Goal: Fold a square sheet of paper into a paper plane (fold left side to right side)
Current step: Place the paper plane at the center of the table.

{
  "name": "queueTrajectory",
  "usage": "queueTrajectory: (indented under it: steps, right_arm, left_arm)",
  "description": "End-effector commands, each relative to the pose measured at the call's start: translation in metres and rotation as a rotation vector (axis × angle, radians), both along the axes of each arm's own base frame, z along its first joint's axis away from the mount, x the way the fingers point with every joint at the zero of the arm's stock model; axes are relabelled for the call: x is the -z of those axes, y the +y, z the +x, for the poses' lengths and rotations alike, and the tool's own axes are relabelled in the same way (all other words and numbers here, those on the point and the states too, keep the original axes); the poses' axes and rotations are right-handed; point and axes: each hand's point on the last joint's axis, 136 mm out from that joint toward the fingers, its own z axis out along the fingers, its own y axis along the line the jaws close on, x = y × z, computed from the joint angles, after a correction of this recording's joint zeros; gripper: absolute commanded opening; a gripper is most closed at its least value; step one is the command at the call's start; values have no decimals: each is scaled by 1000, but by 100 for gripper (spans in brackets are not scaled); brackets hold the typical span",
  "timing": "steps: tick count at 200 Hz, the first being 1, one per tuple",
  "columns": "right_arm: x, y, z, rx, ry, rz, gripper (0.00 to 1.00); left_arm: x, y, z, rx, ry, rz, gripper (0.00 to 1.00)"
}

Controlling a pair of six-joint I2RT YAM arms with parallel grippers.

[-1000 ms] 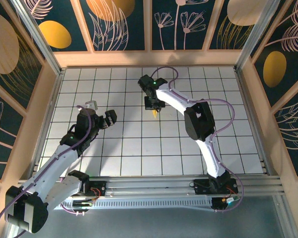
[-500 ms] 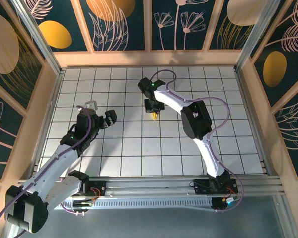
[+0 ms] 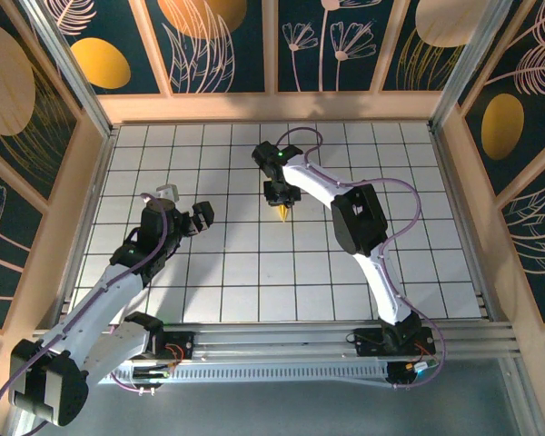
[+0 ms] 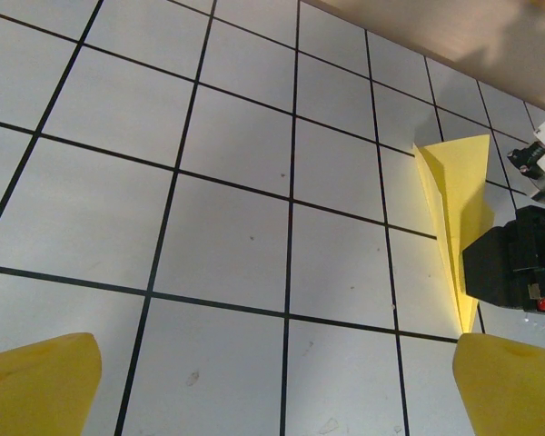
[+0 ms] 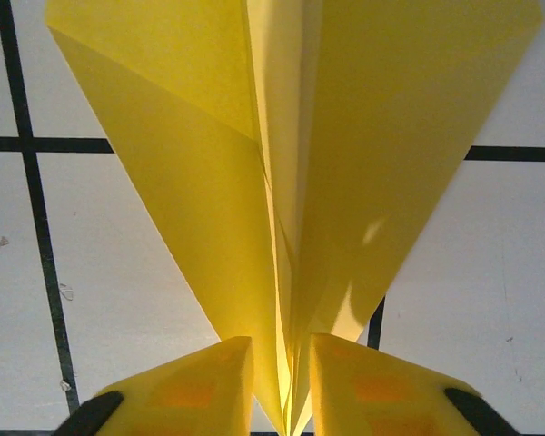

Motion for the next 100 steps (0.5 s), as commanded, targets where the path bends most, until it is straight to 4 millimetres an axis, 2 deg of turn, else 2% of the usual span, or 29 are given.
queueTrajectory:
  steps: [1,36,76,100]
  right_arm:
    - [-6,-2,3,14,2,0,28]
    - [-24,-1,5,12,-30,6,35]
    - [-82,-6,5,0,-155,12,54]
    - [-115,-23,-1,-12,-259,14,69]
  left_arm:
    - [-8,0,2,-10,-6,-14,99]
    - [-11,0,4,-7,-10,-13,99]
    - [-16,4,9,-33,-14,-32,99]
    - [-24,28,18,-107,-24,-29,99]
